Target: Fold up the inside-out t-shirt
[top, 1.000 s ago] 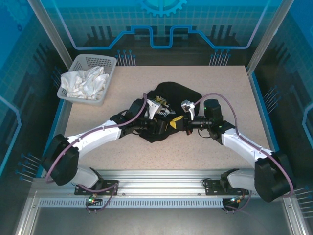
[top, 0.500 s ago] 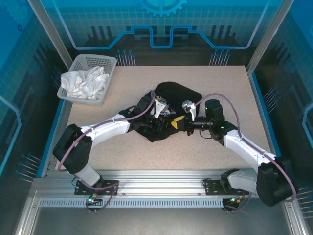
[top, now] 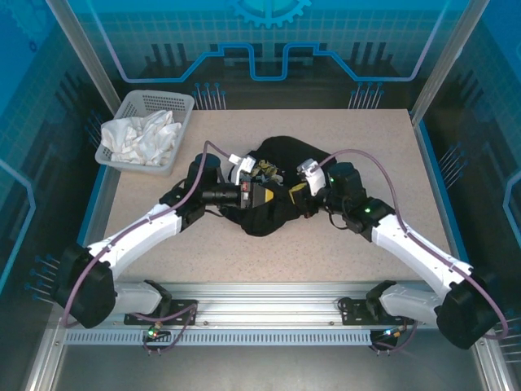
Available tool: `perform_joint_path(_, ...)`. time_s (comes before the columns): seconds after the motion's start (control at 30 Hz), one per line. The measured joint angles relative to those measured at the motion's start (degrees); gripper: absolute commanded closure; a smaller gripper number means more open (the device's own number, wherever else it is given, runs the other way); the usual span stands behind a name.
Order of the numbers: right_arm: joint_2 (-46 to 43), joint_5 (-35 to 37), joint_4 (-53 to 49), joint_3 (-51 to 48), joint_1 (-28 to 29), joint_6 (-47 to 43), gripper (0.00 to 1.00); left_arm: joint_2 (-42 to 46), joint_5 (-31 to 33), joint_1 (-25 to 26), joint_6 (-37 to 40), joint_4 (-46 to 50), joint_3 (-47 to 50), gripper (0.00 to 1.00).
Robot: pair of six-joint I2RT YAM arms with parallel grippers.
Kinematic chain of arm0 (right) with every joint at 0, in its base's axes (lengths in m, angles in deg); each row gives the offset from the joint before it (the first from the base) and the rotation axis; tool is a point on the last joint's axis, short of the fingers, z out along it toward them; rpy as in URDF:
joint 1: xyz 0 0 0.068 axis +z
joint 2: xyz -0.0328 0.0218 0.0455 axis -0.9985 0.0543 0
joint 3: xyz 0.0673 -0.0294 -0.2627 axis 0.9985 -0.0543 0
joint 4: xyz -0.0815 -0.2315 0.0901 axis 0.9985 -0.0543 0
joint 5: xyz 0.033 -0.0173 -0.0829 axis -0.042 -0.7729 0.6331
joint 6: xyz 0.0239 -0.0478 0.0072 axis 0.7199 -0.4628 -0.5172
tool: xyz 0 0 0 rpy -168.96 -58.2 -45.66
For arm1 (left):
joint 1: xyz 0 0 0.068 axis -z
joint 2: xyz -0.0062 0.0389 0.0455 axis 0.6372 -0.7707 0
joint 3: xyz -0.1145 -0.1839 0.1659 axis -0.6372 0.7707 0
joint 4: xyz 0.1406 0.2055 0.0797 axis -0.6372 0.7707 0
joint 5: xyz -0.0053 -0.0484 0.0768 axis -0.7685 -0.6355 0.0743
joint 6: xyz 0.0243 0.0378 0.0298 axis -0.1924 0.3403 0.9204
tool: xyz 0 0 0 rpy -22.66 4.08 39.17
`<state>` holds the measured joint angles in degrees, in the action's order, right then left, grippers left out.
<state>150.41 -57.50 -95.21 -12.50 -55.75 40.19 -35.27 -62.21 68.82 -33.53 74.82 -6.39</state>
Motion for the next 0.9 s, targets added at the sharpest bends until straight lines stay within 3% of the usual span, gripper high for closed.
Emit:
perform_joint_path(0.2,5.75,8.41,-9.53,9.60,0.74,1.75,0.72,0.00,-2.32,-0.26,-9.79,-6.99,1.55,1.00)
perform_joint_path(0.4,-0.74,10.25,-15.19,8.07,1.40,0.26,0.51,0.00,-0.74,-0.26,-13.79,-8.66,1.55,1.00)
perform_joint_path(0.6,-11.67,7.04,-12.35,1.11,8.57,-0.85,0.47,0.00,0.33,-0.26,-14.73,-8.66,1.55,1.00)
perform_joint_path(0.9,-4.96,11.39,-4.24,-4.66,14.08,2.89,0.46,0.00,0.37,-0.31,-15.50,-8.66,1.55,1.00)
